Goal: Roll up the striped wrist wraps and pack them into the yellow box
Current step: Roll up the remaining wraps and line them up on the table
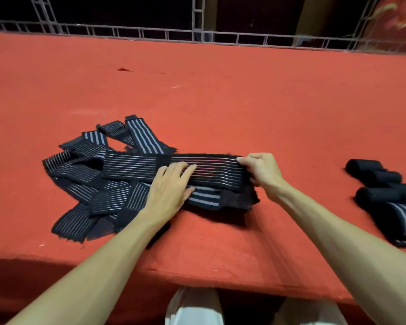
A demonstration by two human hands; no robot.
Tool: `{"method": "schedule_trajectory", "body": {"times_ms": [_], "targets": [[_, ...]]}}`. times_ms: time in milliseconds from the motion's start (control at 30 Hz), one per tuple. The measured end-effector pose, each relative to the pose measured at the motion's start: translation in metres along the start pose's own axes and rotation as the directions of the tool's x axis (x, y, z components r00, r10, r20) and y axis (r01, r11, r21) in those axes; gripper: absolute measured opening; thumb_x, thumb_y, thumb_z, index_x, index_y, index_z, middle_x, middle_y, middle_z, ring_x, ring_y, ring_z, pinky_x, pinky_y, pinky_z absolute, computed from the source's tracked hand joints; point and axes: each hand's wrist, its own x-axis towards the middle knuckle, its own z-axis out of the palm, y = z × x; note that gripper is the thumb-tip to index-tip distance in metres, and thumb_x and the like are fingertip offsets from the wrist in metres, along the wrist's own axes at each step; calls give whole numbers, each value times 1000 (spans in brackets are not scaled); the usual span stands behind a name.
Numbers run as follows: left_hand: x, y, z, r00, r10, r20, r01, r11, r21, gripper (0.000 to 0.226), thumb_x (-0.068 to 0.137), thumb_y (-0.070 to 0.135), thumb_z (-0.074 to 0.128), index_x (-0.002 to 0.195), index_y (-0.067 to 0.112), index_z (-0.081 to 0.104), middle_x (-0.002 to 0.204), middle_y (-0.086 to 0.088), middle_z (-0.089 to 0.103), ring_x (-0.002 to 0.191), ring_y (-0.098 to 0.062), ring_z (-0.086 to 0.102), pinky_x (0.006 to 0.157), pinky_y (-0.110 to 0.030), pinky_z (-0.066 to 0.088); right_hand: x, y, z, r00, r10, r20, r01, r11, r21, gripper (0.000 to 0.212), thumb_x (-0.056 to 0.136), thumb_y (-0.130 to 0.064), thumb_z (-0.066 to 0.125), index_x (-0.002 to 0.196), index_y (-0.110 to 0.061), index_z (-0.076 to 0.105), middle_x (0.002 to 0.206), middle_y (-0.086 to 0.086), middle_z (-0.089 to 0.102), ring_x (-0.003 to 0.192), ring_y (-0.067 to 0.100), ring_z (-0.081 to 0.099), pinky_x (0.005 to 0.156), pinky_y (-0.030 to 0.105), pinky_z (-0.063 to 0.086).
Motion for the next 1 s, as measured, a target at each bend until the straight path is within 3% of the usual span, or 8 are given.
{"method": "schedule_trajectory", "body": {"times_ms": [133, 233, 333, 500, 600, 767, 867, 1000], "targets": [[11, 19, 3, 991, 124, 57, -124, 992, 1, 73, 65, 32, 85, 128, 9, 57, 121, -9, 62, 109, -26, 61, 89, -39, 48, -9, 8, -21, 968, 71, 241, -90, 993, 70, 46, 89, -12, 60, 46, -19, 48, 46, -3, 31, 39, 14, 27, 45, 24, 16], [14, 32, 19, 965, 248, 81, -250, 968, 18, 50, 73, 30, 78, 117, 11, 63, 110, -5, 66, 98, -23, 65, 79, -36, 51, -9, 25, -29, 964, 134, 231, -92, 979, -183, 39, 87, -16, 61, 52, -18, 43, 49, 1, 35, 40, 16, 32, 42, 22, 21], [11, 41, 33, 956, 276, 94, -276, 961, -17, 27, 89, 27, 50, 106, 14, 66, 99, -2, 67, 88, -23, 66, 72, -36, 52, -1, 40, -34, 980, 151, 128, -61, 845, -531, 35, 85, -29, 64, 57, -14, 49, 56, 6, 51, 54, 21, 47, 48, 28, 33], [7, 31, 36, 976, 178, 125, -161, 978, -136, 45, 80, 28, 75, 119, 10, 64, 117, -6, 65, 106, -25, 63, 88, -36, 52, 3, 35, -26, 982, -182, 49, 160, 666, -729, 26, 90, -38, 59, 79, -15, 68, 89, 10, 59, 88, 30, 56, 75, 37, 48], [8, 22, 32, 971, 150, 186, -118, 978, -173, 59, 83, 36, 72, 132, 8, 55, 130, -10, 59, 118, -28, 57, 100, -40, 46, 10, 27, -13, 955, -290, 67, 263, 716, -647, 23, 92, -32, 60, 78, -14, 63, 81, 5, 55, 84, 28, 55, 70, 33, 40], [11, 30, 35, 961, 131, 243, -62, 960, -272, 67, 90, 44, 60, 145, 11, 39, 143, -6, 48, 129, -23, 47, 106, -37, 40, 26, 34, 5, 995, 91, 31, -86, 985, -149, 33, 96, -32, 56, 67, -17, 52, 67, 5, 57, 70, 22, 53, 66, 33, 39], [5, 35, 43, 961, 125, 247, -58, 963, -265, 60, 94, 47, 47, 140, 8, 46, 134, -7, 55, 118, -26, 57, 96, -38, 48, 24, 51, 11, 982, 178, 70, -184, 979, 91, 34, 98, -26, 55, 67, -17, 47, 71, 10, 54, 69, 21, 50, 64, 36, 40], [1, 33, 50, 971, 84, 225, -17, 958, -285, 61, 93, 53, 40, 138, 12, 50, 122, -3, 62, 111, -23, 59, 93, -35, 46, 16, 57, 7, 990, 134, 45, -138, 984, 109, 32, 96, -25, 59, 68, -16, 49, 67, 3, 57, 58, 13, 50, 53, 25, 39]]}}
